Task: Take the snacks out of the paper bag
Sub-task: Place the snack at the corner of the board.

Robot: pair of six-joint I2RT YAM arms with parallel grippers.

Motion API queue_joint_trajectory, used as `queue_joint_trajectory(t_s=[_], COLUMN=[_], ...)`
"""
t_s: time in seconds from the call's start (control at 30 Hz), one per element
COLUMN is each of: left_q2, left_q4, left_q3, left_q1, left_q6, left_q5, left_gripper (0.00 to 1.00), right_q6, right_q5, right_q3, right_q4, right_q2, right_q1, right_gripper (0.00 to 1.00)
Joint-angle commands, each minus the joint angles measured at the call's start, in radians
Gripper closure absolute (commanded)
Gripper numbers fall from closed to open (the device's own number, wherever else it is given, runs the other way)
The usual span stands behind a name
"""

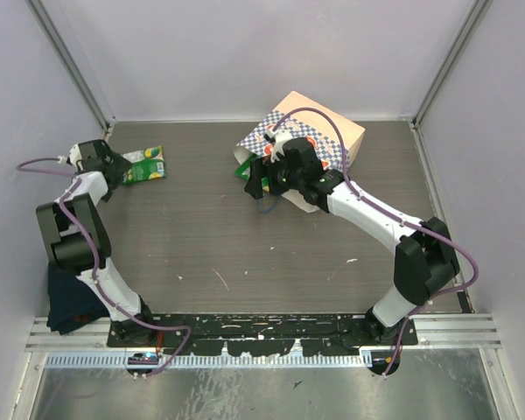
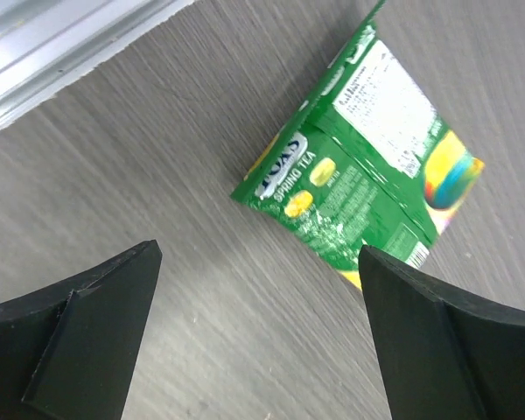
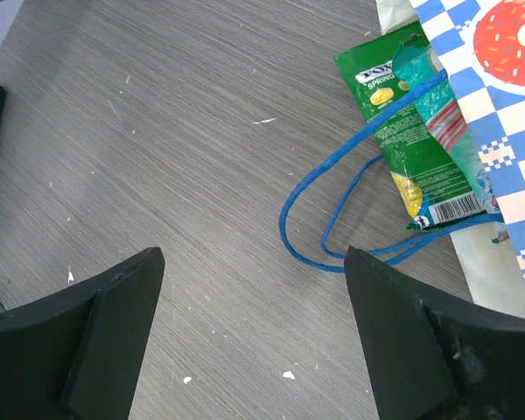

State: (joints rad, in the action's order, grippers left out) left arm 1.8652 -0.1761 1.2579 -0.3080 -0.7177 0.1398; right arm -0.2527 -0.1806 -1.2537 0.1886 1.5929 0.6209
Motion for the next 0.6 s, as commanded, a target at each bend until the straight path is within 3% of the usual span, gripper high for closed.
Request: queue_joint_trajectory(t_s=[0.0,0.17,0.3,0.57], left_q2=[-0.192,-0.362,-0.446,-0.413], left_q4=[0.061,0.099,0.105,0.171], left_q3=[-0.080,-0.210,-0.269,-0.293], left_q1=[0.002,0.042,0.156,0.369], left_q6=[0.033,0.034,0.041,0.031], left_q5=[0.060,0.083,0.082,-0.002], left_gripper=[0.02,0.02,0.02,0.02], right_q6=[0.012,0.016,0.021,0.021], right_q5=[0.018,0.059,0.116,0.170], right_q3=[0.007,0.020,0.031,0.057], right_q4=[-0.025,-0.026,-0.032,-0.043], right_q2=[-0.025,-0.030,-0.039,-0.084], right_q1=[0.006,0.007,0.006,0.006], right_gripper=[0.10,0.09,0.07,0.06])
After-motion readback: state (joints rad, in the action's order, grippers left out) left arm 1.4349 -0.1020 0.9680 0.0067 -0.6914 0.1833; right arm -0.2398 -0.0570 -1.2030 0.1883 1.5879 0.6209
